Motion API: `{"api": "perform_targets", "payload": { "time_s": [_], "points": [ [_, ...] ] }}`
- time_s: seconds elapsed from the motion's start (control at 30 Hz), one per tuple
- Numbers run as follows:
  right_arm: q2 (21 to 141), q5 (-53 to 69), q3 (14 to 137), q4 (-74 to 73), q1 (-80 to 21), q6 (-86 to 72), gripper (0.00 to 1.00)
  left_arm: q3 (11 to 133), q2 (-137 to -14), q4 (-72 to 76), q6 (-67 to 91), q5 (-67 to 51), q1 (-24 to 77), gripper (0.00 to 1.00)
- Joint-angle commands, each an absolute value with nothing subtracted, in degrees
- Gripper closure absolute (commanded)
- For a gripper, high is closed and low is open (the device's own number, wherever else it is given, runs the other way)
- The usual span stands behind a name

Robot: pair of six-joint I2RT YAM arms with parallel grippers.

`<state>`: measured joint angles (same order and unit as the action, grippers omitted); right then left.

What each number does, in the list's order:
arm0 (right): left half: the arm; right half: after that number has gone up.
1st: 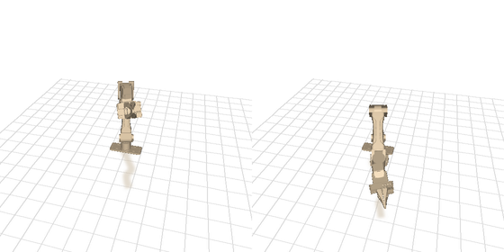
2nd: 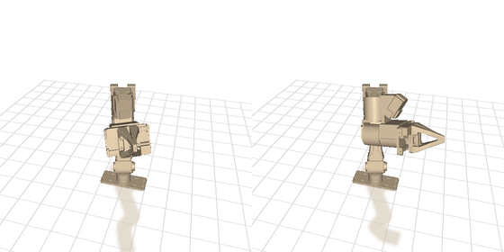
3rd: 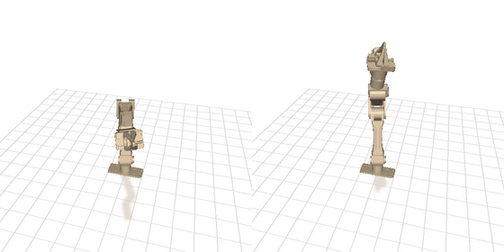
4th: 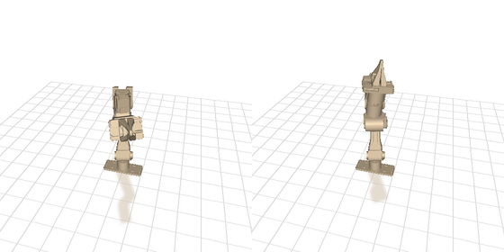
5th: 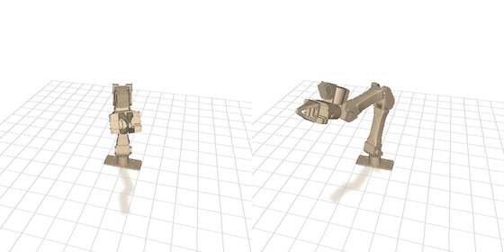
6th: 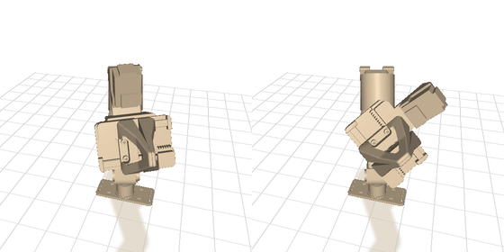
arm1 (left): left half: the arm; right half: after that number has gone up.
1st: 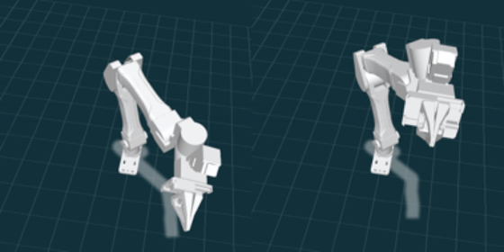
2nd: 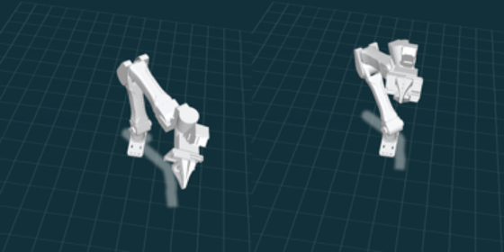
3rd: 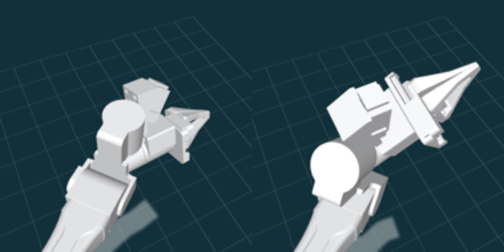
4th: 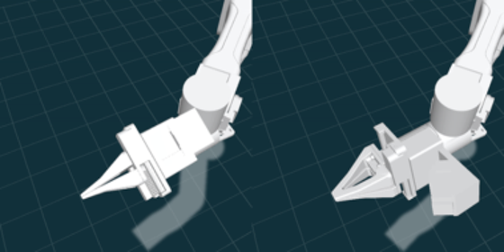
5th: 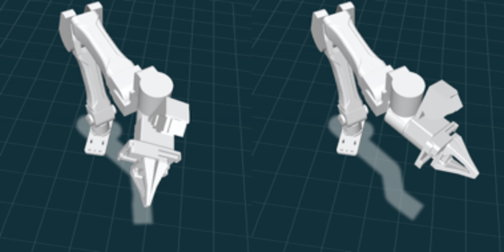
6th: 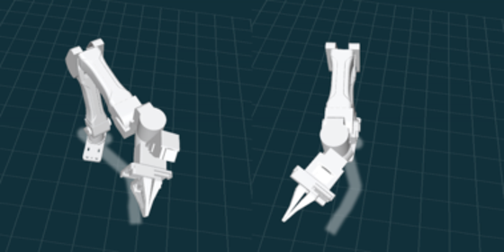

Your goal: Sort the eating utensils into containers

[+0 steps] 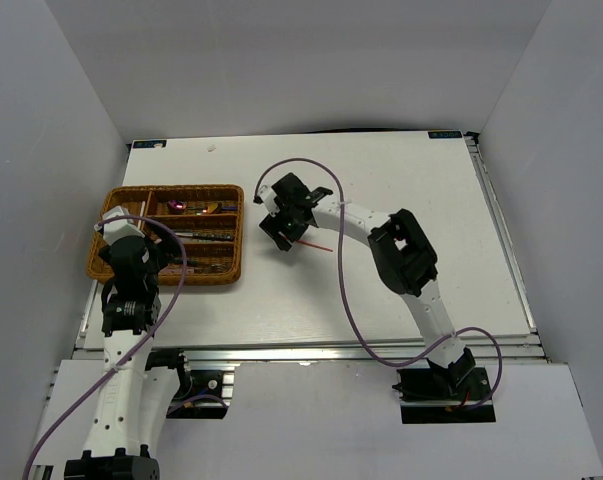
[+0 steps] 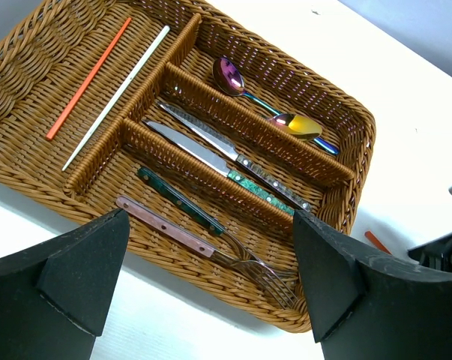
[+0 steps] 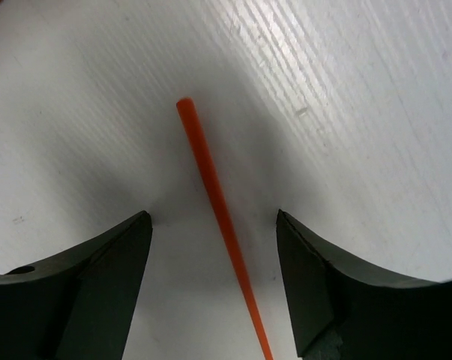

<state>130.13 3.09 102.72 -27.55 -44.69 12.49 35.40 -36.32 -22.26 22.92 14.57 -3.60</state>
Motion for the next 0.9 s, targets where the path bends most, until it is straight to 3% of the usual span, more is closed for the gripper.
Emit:
{"api": "perform_targets", "payload": {
  "time_s": [0.0, 0.2, 0.4, 0.43, 0.57, 0.7, 0.87],
  "points": [
    [134.6, 5.7, 106.3, -33.9, -44.9, 15.1, 0.29, 36.7, -35.7, -21.8, 22.4, 14.1, -3.3, 0.02],
    [134.7, 6.4, 101.2, -33.9, -45.0, 12.4, 0.65, 36.7, -35.9, -21.9, 22.3, 14.1, -3.4, 0.02],
    [127.4, 1.2, 88.5, -26.7, -45.6, 8.2, 0.87, 36.7, -34.8, -22.1, 22.6, 13.3, -3.3, 0.02],
    [126.2, 0.9, 84.8, -25.5, -45.7, 6.7, 1.00, 36.4, -34.5, -21.9, 22.5, 12.7, -3.3, 0.02],
    [121.3, 0.9, 78.2, -19.8, -45.6, 1.9, 1.00, 34.9, -34.8, -16.7, 22.0, 1.1, -3.0, 0.02],
    [113.9, 2.3, 74.1, -13.8, -43.3, -5.8, 1.00, 32.2, -38.7, -9.2, 26.3, -23.2, -1.8, 0.02],
    [105.0, 9.0, 66.6, -6.3, -36.7, -16.9, 1.00, 27.4, -40.0, 2.0, 34.0, -25.9, 8.5, 0.02]
  ]
}}
